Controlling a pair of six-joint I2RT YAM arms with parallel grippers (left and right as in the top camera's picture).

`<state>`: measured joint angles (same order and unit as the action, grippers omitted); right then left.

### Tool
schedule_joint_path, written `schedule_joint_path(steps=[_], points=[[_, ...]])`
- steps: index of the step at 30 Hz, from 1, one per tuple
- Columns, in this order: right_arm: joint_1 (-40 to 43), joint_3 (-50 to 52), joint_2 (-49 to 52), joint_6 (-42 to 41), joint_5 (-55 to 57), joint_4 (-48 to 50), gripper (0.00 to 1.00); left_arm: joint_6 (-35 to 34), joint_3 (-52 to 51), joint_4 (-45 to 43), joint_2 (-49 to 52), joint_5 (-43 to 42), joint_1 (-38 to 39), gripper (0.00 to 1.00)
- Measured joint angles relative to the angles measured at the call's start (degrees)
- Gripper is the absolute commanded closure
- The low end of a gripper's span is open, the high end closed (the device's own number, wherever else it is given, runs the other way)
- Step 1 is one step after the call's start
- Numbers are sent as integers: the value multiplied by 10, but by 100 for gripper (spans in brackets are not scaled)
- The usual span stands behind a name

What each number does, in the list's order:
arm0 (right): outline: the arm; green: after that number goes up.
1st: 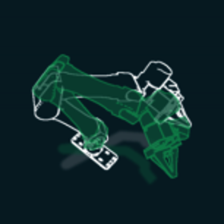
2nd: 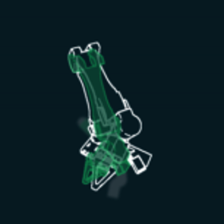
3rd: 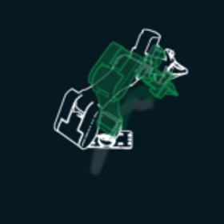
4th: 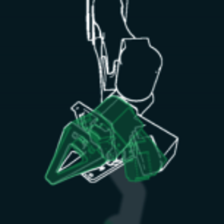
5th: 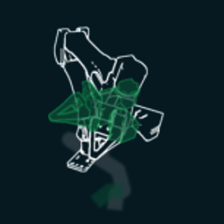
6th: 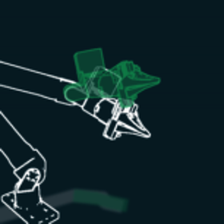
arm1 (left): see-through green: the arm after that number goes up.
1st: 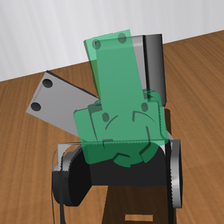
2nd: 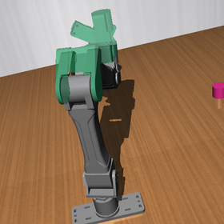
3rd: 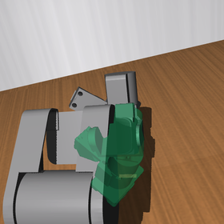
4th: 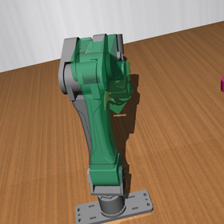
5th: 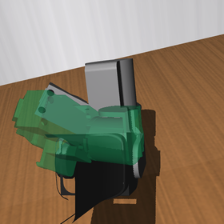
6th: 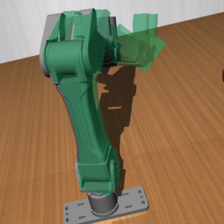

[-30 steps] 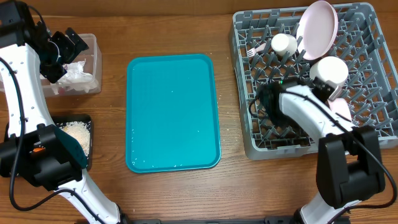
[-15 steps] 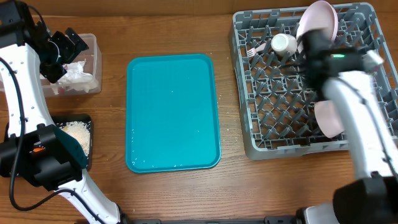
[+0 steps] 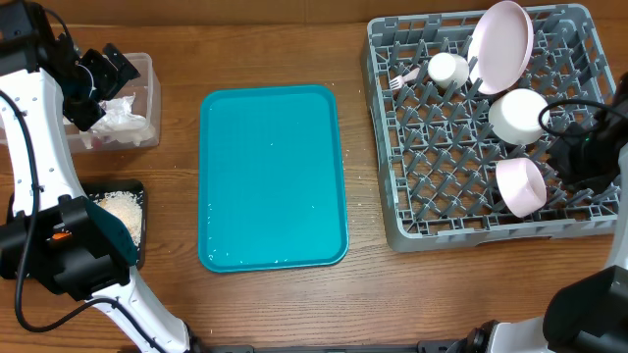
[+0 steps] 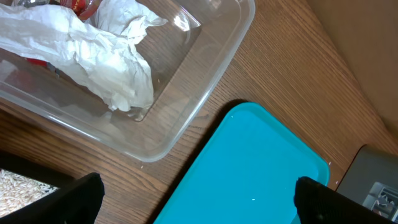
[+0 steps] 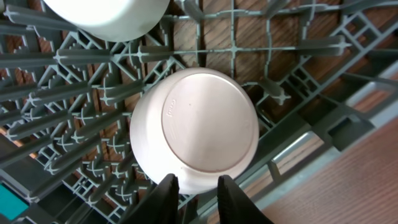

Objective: Sort waste into correct bins and load items into the dishwasher rack
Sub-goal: 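Press the pink bowl upright into the rack tines with the right gripper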

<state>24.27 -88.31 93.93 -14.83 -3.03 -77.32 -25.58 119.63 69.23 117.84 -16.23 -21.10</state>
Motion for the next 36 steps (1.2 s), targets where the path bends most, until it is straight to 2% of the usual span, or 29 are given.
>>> schedule_joint_path(steps=[1, 3, 12, 22, 31, 33, 36], points=[[-1, 7, 0, 2, -1, 8, 78, 0, 0, 0, 0, 0, 0, 0], [-1, 26, 0, 3, -2, 30, 86, 0, 0, 0, 0, 0, 0, 0], [0, 97, 1, -10, -1, 107, 89, 0, 0, 0, 0, 0, 0, 0], [-4, 110, 1, -14, -45, 90, 91, 0, 0, 0, 0, 0, 0, 0], [-40, 110, 1, -14, -70, 71, 91, 0, 0, 0, 0, 0, 0, 0], [-51, 110, 1, -14, -77, 66, 96, 0, 0, 0, 0, 0, 0, 0], [-68, 110, 1, -10, -89, 60, 96, 0, 0, 0, 0, 0, 0, 0]])
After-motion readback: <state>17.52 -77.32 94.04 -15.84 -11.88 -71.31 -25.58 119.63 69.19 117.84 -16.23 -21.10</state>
